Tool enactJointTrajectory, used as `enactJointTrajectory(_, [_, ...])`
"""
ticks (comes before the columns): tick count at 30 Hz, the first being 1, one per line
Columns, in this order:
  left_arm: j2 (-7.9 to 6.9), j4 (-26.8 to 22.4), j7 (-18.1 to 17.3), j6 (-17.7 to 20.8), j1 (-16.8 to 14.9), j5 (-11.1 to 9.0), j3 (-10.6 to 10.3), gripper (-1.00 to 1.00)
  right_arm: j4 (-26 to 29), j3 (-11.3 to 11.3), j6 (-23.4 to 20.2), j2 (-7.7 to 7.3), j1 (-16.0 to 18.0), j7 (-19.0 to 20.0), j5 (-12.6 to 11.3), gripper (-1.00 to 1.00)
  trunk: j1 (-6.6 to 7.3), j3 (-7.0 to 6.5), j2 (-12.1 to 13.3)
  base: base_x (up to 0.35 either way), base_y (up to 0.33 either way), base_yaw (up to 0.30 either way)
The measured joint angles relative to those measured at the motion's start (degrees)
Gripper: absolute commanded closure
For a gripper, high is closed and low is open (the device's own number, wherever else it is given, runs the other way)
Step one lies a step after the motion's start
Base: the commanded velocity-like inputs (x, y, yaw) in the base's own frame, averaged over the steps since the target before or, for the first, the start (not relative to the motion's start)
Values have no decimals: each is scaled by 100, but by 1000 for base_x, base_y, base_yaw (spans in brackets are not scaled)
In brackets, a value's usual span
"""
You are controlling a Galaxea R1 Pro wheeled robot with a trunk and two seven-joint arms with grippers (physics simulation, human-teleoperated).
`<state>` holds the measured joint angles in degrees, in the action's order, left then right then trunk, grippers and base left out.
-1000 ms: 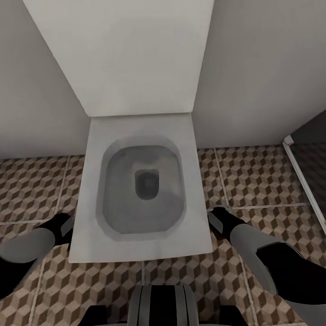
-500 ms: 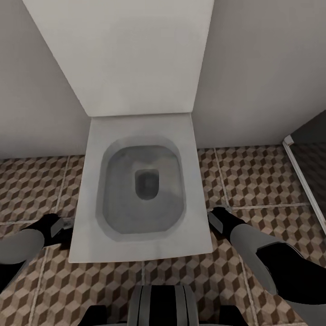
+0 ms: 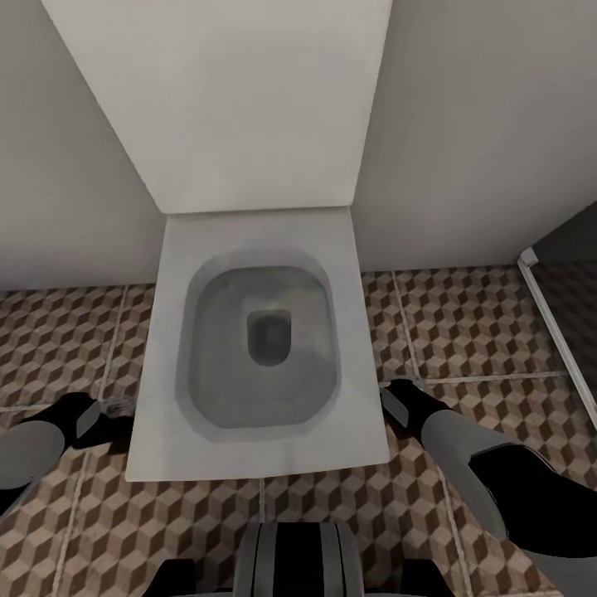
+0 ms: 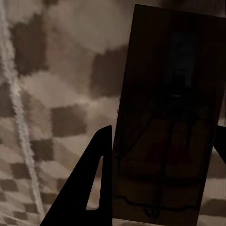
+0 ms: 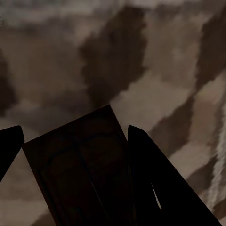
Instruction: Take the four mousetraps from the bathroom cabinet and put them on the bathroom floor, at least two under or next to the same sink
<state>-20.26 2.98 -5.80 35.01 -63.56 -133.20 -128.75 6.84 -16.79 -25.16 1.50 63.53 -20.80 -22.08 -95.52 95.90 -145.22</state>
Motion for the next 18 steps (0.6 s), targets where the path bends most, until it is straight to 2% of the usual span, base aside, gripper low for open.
enactJointTrajectory(7, [35, -3, -16, -77, 1, 4, -40, 100, 15, -4, 7, -33, -1, 42, 1, 100, 0, 0, 0, 0, 0, 0])
enactJointTrajectory(10, [102, -3, -17, -82, -1, 3, -45, 100, 17, 0, 8, -58, -3, 51, -5, 100, 0, 0, 0, 0, 0, 0])
enactJointTrajectory(13, [200, -3, -19, -116, -1, -38, -11, 100, 27, -8, 53, -143, 0, 53, 136, 100, 0, 0, 0, 0, 0, 0])
enactJointTrajectory(14, [232, -3, -18, -117, -1, -38, -11, 100, 27, -6, 53, -143, 0, 53, 180, 100, 0, 0, 0, 0, 0, 0])
enactJointTrajectory(18, [264, -6, -24, -132, 0, -37, -14, 100, 26, -8, 47, -101, 1, 62, 93, 100, 0, 0, 0, 0, 0, 0])
